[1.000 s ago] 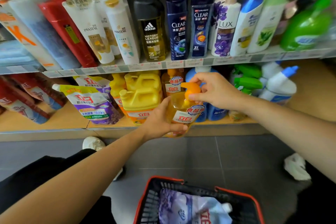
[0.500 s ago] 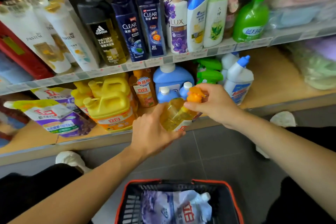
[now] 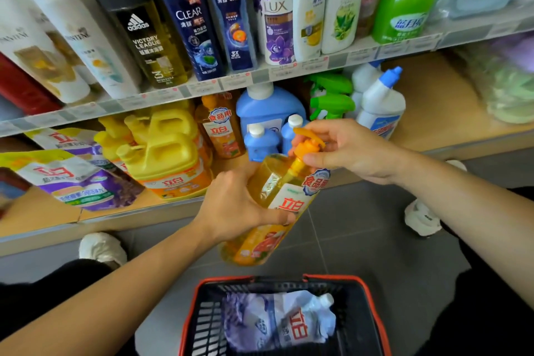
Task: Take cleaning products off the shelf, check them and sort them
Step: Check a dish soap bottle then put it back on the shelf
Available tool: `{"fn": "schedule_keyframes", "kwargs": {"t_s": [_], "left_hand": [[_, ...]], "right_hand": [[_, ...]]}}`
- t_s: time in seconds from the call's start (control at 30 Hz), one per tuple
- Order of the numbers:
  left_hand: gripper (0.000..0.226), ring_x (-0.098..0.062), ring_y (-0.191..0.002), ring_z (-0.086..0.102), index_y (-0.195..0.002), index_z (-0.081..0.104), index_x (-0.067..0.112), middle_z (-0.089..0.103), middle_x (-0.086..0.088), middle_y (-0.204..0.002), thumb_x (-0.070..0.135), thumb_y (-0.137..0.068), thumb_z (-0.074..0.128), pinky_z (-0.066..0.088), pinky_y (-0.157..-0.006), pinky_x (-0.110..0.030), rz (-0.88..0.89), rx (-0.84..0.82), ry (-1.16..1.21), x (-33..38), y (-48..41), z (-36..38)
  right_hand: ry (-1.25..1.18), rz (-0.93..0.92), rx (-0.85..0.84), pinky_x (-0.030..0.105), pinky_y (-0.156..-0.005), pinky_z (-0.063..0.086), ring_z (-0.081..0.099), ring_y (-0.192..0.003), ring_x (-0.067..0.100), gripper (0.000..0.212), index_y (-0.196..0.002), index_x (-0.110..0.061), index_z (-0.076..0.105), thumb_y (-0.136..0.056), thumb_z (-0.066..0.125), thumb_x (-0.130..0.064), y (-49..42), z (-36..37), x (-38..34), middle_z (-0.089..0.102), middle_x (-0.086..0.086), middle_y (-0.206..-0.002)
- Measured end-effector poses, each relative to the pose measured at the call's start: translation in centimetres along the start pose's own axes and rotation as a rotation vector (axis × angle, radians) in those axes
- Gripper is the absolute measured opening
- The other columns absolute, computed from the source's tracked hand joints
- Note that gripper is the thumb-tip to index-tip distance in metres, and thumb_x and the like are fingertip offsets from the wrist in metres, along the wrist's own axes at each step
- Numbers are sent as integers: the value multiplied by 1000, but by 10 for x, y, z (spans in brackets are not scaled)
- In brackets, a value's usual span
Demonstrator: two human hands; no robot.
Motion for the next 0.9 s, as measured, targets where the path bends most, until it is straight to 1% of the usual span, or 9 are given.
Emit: {"fn": "schedule_keyframes", "kwargs": {"t_s": [0.13, 0.27, 0.37, 0.47, 0.53, 0.63, 0.7, 0.77, 0.9], "left_hand": [[94, -18, -87, 71, -123, 62, 30, 75, 6, -99, 85, -47, 68, 58, -75, -40, -12, 133, -273, -4, 4, -6], [92, -33, -78, 72, -122, 61, 24, 76, -5, -89, 83, -53, 66, 53, -62, -37, 27, 262, -499, 2, 9, -17], [86, -37, -70, 70, -117, 61, 19, 74, -6, -84, 79, -57, 75, 45, -56, -34, 76, 305, -569, 5, 11, -22], [88, -34, -69, 70, -119, 62, 18, 74, -6, -83, 79, -57, 77, 46, -55, -33, 75, 298, -570, 5, 12, -22], [92, -29, -73, 71, -120, 62, 21, 74, -2, -85, 85, -55, 68, 52, -58, -34, 14, 267, -507, -1, 10, -23], [93, -14, -79, 69, -117, 62, 27, 73, 7, -92, 91, -49, 62, 58, -67, -38, -99, 178, -292, -17, 8, -16], [87, -5, -79, 68, -108, 63, 29, 73, 12, -93, 89, -45, 68, 60, -68, -36, -146, 126, -139, -25, 8, -8], [79, -2, -78, 69, -99, 65, 30, 74, 14, -91, 83, -42, 77, 61, -70, -35, -174, 99, 10, -31, 8, -3], [69, -4, -84, 75, -99, 69, 28, 78, 15, -93, 61, -44, 94, 63, -77, -37, -194, 53, 322, -37, 8, 5]], "right_hand": [[-38, 28, 155, 32, -74, 60, 74, -89, 20, 32, -111, -5, 70, -81, 77, 2, -6, -2, 14, 76, 10, -96], [-108, 33, 243, 27, -69, 59, 75, -80, 19, 29, -99, -17, 73, -77, 81, 0, -11, 0, 19, 78, 6, -89], [-141, 53, 302, 25, -65, 58, 76, -77, 19, 24, -95, -15, 74, -76, 83, -3, -11, 0, 23, 78, 7, -88], [-118, 72, 377, 23, -62, 56, 72, -70, 17, 12, -87, -13, 77, -77, 84, -16, -7, 0, 28, 77, 12, -81], [-96, 67, 433, 20, -59, 54, 69, -64, 15, 10, -86, -14, 77, -83, 80, -23, -5, -1, 30, 76, 10, -74], [-73, 44, 460, 19, -60, 53, 68, -64, 11, 9, -89, -15, 75, -93, 69, -20, -6, -1, 28, 75, 5, -70], [-69, 52, 454, 19, -63, 54, 71, -71, 9, 8, -92, -17, 74, -94, 67, -15, -5, -2, 27, 76, 2, -74], [-90, 73, 460, 24, -71, 57, 74, -83, 13, 11, -94, -21, 74, -93, 68, -12, -4, -5, 28, 78, 1, -85], [-201, 99, 483, 28, -79, 58, 72, -100, 15, 11, -102, -22, 73, -96, 64, -23, 3, -2, 31, 77, -1, -102]]}}
Point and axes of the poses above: each hand's wrist, its own y-axis away from the middle knuckle, its own z-axis out of the palm, x = y × z, the point moved 9 cm from there along -y, towards the middle knuckle
